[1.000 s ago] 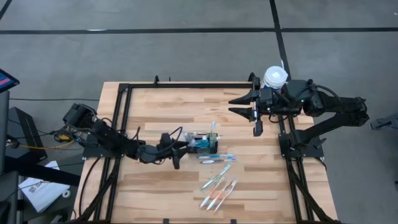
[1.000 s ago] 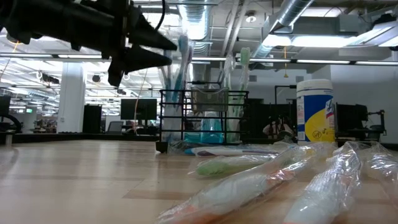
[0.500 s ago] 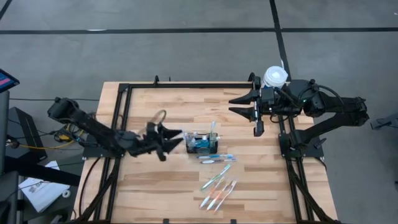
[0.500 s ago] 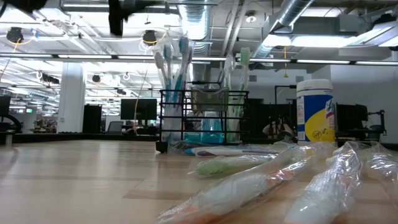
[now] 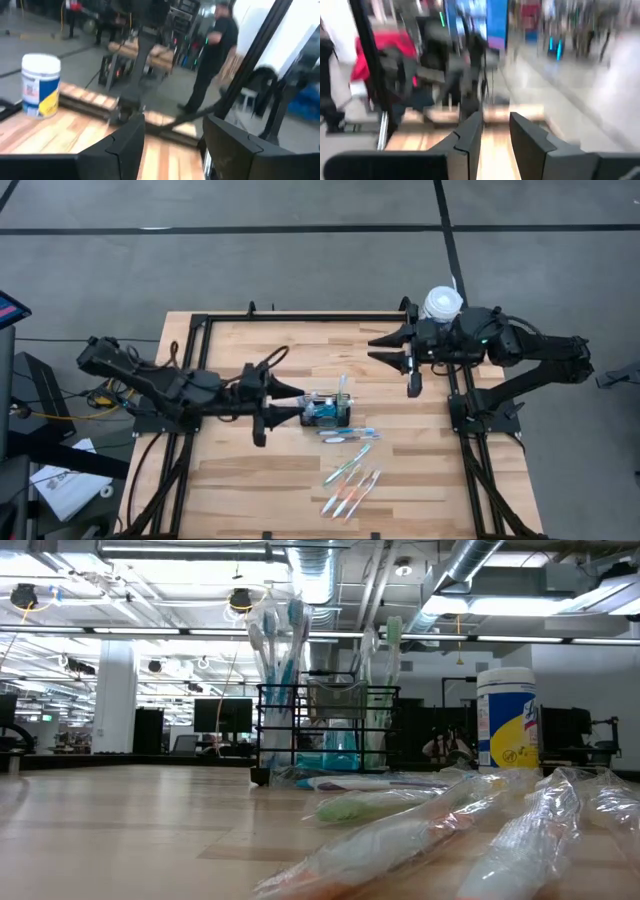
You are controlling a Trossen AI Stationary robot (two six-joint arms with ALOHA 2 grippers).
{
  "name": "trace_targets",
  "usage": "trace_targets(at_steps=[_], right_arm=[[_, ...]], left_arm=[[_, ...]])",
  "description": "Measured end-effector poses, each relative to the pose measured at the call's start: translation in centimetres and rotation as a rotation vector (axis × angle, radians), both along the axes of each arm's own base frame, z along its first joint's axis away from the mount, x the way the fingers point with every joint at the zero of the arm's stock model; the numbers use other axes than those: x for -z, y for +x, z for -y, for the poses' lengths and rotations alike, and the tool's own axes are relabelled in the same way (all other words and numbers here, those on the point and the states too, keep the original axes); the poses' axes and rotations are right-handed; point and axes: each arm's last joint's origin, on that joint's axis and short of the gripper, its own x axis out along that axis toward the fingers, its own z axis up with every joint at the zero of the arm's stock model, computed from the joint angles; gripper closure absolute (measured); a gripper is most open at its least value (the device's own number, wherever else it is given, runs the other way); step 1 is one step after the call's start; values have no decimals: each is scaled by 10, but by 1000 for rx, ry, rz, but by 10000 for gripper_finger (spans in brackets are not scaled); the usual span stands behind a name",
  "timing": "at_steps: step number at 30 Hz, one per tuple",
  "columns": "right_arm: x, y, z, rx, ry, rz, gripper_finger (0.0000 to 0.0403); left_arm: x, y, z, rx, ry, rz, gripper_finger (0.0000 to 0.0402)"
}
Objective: Pick & Place toothbrushing station
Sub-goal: Put the blue toothbrush into the black wire organizer
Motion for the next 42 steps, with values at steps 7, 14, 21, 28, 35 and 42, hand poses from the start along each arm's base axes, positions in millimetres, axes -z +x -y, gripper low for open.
trace_targets(at_steps=[7,14,21,28,35,42], right_arm=[[69,-18,3,226,212,-685,310],[155,-17,-5,285,310,-927,310],[226,-9,-5,260,464,-894,310],[263,-8,4,233,578,-815,310],[281,-12,8,221,612,-786,310],[299,-12,6,190,631,-838,310]], left_arm=[[-13,-10,-6,107,5,10,208],[-26,-31,-13,127,65,41,209],[-28,-36,-15,127,69,44,217],[-24,-34,-14,124,33,21,222],[-20,-29,-14,93,25,-8,222],[-16,-23,-17,77,16,-28,225]])
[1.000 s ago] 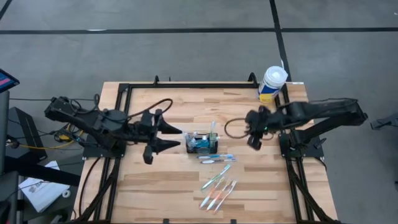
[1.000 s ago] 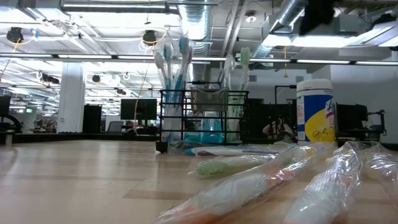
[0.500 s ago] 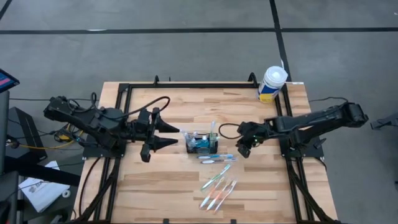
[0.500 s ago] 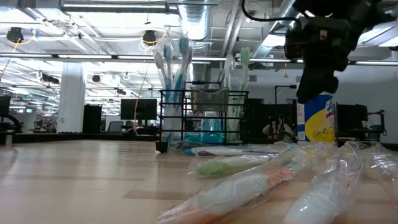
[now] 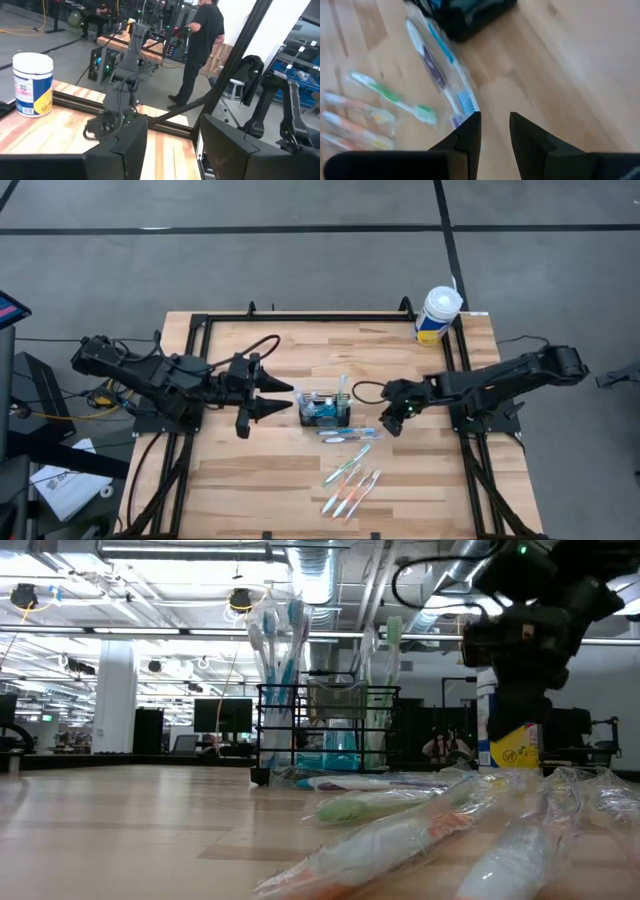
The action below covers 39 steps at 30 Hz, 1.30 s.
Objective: Pick & Place toothbrushing station
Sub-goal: Put the blue toothbrush into the black wire organizer
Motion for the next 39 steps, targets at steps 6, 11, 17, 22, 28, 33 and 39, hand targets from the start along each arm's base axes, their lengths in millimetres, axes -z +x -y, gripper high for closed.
trace_targets(at_steps=[6,11,17,22,28,33,39], right_arm=[[25,20,-5,-53,65,20,310],[48,36,-10,-100,120,31,310],[63,47,-13,-119,165,51,310],[62,49,-13,-107,148,86,321],[62,51,-12,-129,105,113,389],[59,50,-15,-161,146,119,397],[24,54,-38,-297,287,220,400]], left_arm=[[0,2,-2,-11,-5,-1,227],[1,2,-2,-10,-14,-2,227],[1,2,-2,-6,-41,-3,227],[1,1,-2,6,-60,-5,228],[1,1,-2,12,-67,-5,229],[1,1,-2,13,-63,-5,229],[1,1,-2,15,-33,-4,229]])
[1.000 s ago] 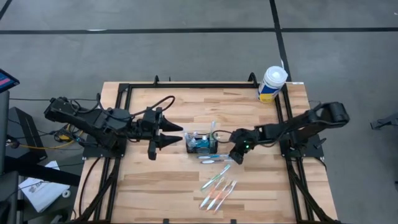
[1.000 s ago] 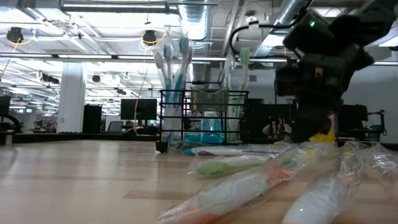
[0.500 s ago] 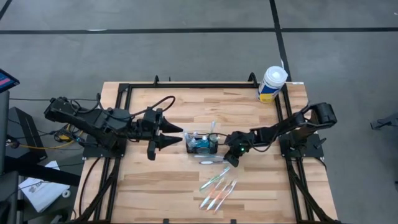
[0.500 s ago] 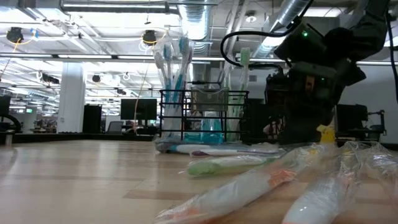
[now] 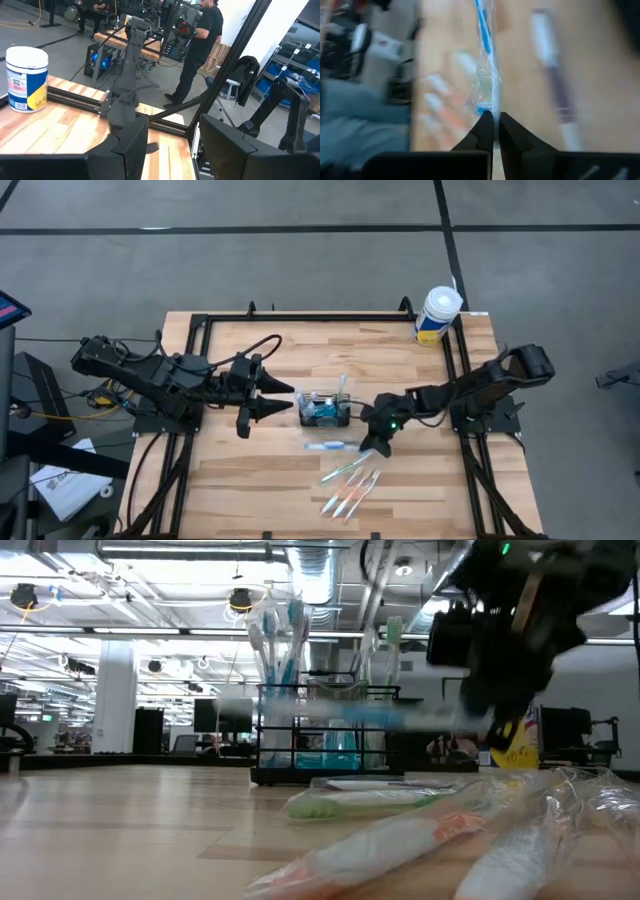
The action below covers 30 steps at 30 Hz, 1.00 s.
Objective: Pick & Place toothbrushing station
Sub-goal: Put the blue toothbrush into the black wire organizer
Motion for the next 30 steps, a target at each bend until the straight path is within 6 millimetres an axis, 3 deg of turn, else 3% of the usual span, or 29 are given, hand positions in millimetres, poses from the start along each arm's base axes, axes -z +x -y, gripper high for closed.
trace_targets(at_steps=[6,11,22,25,30], right_arm=[[-46,-2,-28,-130,121,53,401],[-88,-9,-44,-190,98,38,402],[-185,12,-16,140,-265,322,403],[-193,11,-7,173,-340,288,403],[-175,-6,1,57,-445,-36,403]], left_arm=[[0,0,0,1,35,1,229],[0,1,-5,-15,36,1,229],[0,5,-18,-65,58,3,229],[-1,6,-20,-56,55,8,229],[0,6,-23,-18,54,2,229]])
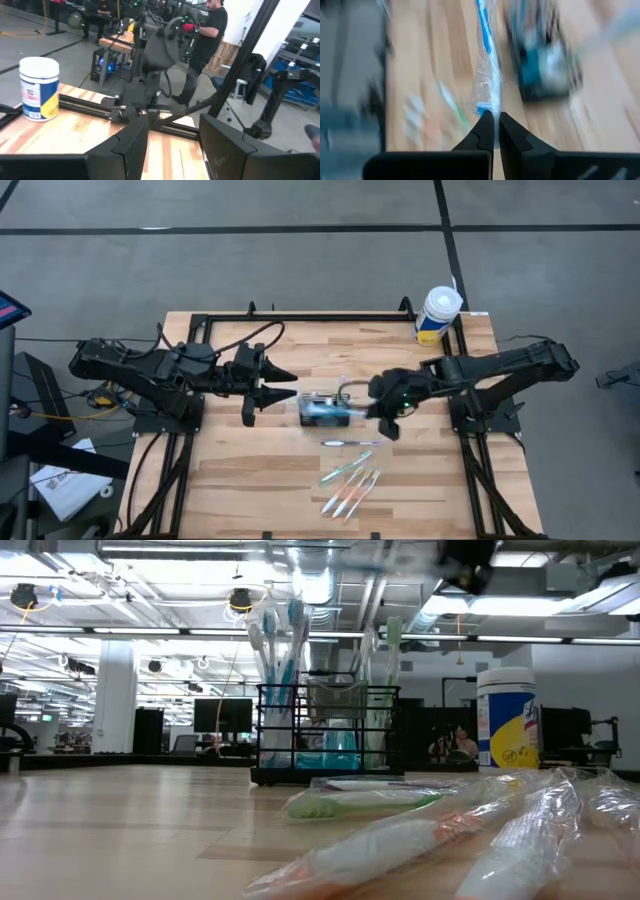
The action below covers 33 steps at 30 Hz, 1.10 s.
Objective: Pick & Place toothbrushing station
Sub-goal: Put the blue toothbrush into the black wire organizer
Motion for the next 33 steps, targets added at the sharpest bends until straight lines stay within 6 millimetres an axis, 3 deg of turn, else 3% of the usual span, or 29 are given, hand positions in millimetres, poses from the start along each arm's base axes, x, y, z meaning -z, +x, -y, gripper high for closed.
trace_targets(at_steps=[6,13,20,25,33], right_arm=[[-6,-23,1,-192,-79,-348,403],[-57,-13,6,-349,-202,-452,403],[-108,20,8,-431,-304,-256,403],[-111,46,13,-444,-348,-233,403],[-85,77,17,-487,-395,-321,403]], left_arm=[[1,3,-3,18,-11,-6,229],[25,34,-10,99,-127,-115,229],[47,70,-20,193,-239,-137,229],[42,77,-29,206,-248,-56,229],[43,71,-49,239,-291,-116,229]])
